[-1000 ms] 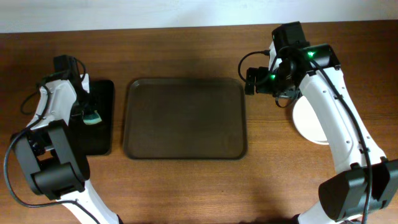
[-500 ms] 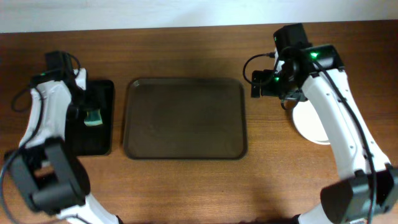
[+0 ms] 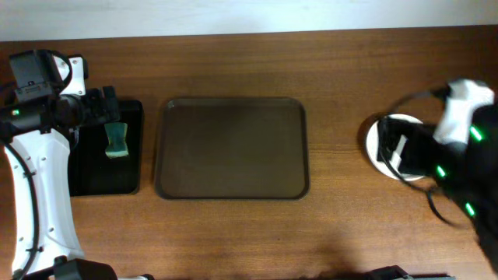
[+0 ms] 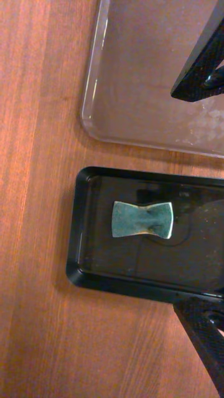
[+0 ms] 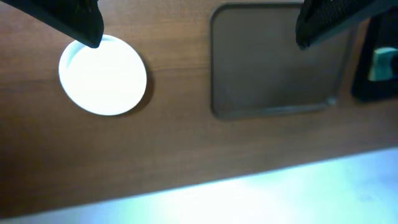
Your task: Clean dirty plates on tray and stack at the side
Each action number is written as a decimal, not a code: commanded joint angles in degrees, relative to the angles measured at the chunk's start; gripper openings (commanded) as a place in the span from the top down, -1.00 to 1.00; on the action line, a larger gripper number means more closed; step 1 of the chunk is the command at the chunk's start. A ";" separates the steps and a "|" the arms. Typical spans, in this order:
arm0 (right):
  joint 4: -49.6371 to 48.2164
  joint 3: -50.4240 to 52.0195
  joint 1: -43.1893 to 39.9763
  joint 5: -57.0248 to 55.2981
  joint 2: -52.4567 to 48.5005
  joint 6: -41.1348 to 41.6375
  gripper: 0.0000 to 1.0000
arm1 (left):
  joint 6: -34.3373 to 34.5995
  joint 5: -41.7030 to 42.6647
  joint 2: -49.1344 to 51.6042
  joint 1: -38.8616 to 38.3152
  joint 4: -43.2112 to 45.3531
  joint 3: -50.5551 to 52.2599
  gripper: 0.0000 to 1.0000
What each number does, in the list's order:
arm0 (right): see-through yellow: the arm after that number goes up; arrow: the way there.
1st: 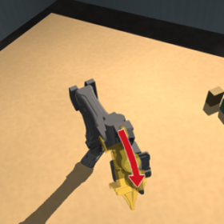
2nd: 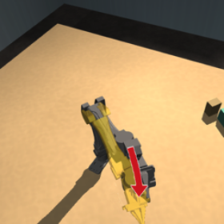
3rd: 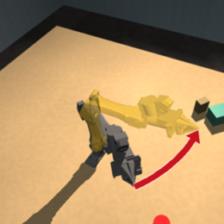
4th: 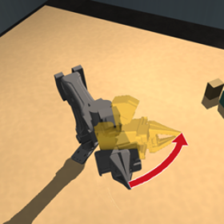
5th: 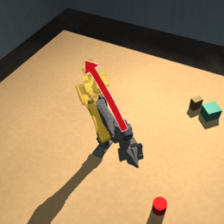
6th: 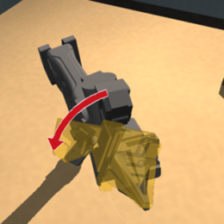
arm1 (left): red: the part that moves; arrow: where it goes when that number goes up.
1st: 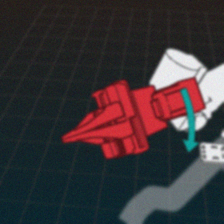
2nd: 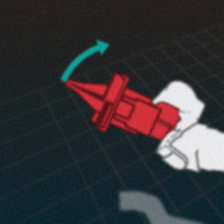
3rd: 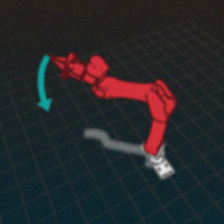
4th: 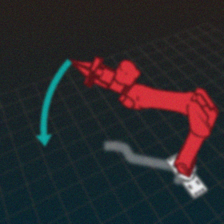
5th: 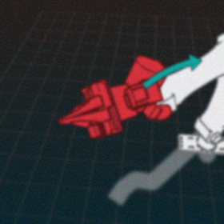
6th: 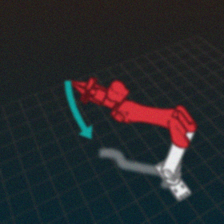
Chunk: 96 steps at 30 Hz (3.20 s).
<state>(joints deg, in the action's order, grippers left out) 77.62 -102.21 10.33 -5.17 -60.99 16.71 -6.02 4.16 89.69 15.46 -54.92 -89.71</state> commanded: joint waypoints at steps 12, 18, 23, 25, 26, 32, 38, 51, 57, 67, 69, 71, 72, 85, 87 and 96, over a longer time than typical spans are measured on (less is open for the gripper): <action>3.34 0.68 0.15 -10.19 6.27 -0.37 -0.97 | -0.09 1.01 0.33 0.09 -0.09 -0.13 -0.98; -4.98 6.29 -1.33 -9.53 7.91 -1.88 -0.97 | -0.07 1.01 0.33 0.09 -0.09 -0.13 -0.98; -22.69 21.42 -6.84 5.46 14.97 -16.83 -0.97 | -0.09 1.01 0.33 0.09 -0.11 -0.13 -0.98; -30.40 30.16 -7.96 6.84 19.91 -17.16 -0.97 | -0.07 1.01 0.33 0.09 -0.09 -0.13 -0.98; -33.57 33.88 -8.31 7.52 22.05 -17.18 -0.97 | -0.09 1.01 0.33 0.09 -0.11 -0.13 -0.98; -53.92 59.63 -10.08 12.33 37.22 -17.14 -0.97 | -0.07 1.01 0.33 0.09 -0.11 -0.13 -0.98; -72.78 83.25 -10.01 14.67 53.62 -17.14 -0.97 | -0.09 1.01 0.33 0.09 -0.11 -0.13 -0.98; -88.35 101.90 -9.99 12.85 60.81 -17.16 -0.97 | -0.09 1.01 0.33 0.09 -0.11 -0.13 -0.98; -73.70 101.90 -9.97 10.75 60.81 -17.14 -0.97 | -0.09 1.01 0.33 0.09 -0.11 -0.13 -0.98; -73.53 101.90 -9.97 10.54 60.46 -16.92 -0.97 | -0.09 1.01 0.33 0.09 -0.11 -0.13 -0.98; -73.53 101.90 -9.97 10.54 60.46 -16.92 -0.97 | -0.09 1.01 0.33 0.09 -0.11 -0.13 -0.98; -73.53 101.90 -9.97 10.54 60.46 -16.92 -0.97 | -0.09 1.01 0.33 0.09 -0.11 -0.13 -0.98; -73.53 101.90 -9.97 10.54 60.46 -16.92 -0.97 | -0.09 1.01 0.33 0.09 -0.09 -0.13 -0.98; -73.53 101.90 -9.97 10.54 60.46 -16.92 -0.97 | -0.11 -1.16 -6.71 0.13 -0.50 1.68 -0.98; -73.53 101.90 -9.97 10.54 60.48 -16.92 -0.97 | -0.37 -1.84 -12.79 -1.29 3.10 5.55 -0.98; -73.53 101.90 -9.97 10.54 60.46 -16.92 -0.97 | -0.57 1.03 -45.70 -3.28 28.94 41.53 -0.98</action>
<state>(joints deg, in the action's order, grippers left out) 3.73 -0.60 0.60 5.82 -0.93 -0.21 -6.04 3.46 53.25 12.32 -30.57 -60.82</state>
